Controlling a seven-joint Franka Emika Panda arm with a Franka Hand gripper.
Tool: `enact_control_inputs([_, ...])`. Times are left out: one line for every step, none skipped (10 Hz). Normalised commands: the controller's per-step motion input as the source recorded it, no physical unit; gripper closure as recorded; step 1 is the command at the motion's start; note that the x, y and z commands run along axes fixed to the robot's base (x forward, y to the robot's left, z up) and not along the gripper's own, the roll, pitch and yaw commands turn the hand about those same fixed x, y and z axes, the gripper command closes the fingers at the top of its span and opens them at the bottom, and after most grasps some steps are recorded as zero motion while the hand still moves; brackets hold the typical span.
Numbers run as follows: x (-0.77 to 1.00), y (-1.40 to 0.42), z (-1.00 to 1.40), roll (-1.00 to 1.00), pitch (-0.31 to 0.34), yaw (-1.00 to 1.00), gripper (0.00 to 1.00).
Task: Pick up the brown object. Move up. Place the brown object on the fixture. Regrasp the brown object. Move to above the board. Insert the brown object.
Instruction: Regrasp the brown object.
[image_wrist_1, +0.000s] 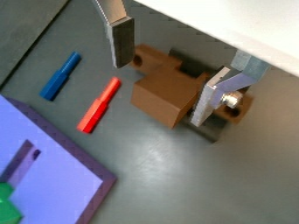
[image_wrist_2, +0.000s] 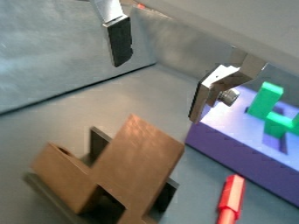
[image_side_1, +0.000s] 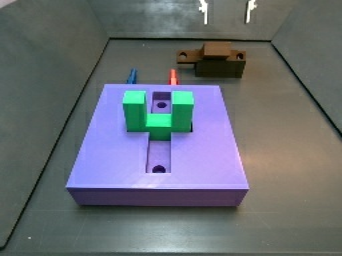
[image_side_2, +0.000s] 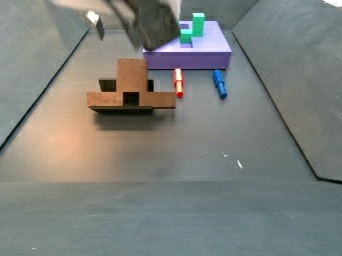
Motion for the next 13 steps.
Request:
enact_control_inputs([0.0, -0.06, 0.28, 1.0, -0.177, 0.19, 0.0])
enact_control_inputs([0.0, -0.05, 0.25, 1.0, -0.154, 0.22, 0.0])
enact_control_inputs([0.0, -0.05, 0.21, 1.0, -0.134, 0.23, 0.0])
enact_control_inputs([0.0, -0.09, 0.15, 1.0, -0.069, 0.29, 0.0])
enact_control_inputs([0.0, -0.11, 0.15, 1.0, -0.074, 0.3, 0.0])
enact_control_inputs([0.0, -0.16, 0.2, 1.0, -0.103, 0.32, 0.0])
enact_control_inputs([0.0, -0.17, 0.2, 1.0, -0.111, 0.32, 0.0])
enact_control_inputs([0.0, -0.13, 0.16, 1.0, -0.12, 0.3, 0.0])
enact_control_inputs([0.0, -0.11, 0.15, 1.0, -0.089, 0.3, 0.0])
enact_control_inputs([0.0, -0.08, 0.11, 1.0, -0.08, 0.31, 0.0])
enact_control_inputs([0.0, -0.04, 0.07, 1.0, -0.086, 0.31, 0.0])
enact_control_inputs([0.0, 0.0, 0.0, 1.0, -0.149, 0.24, 0.0])
enact_control_inputs([-0.02, 0.0, 0.0, 1.0, -0.214, 0.15, 0.0])
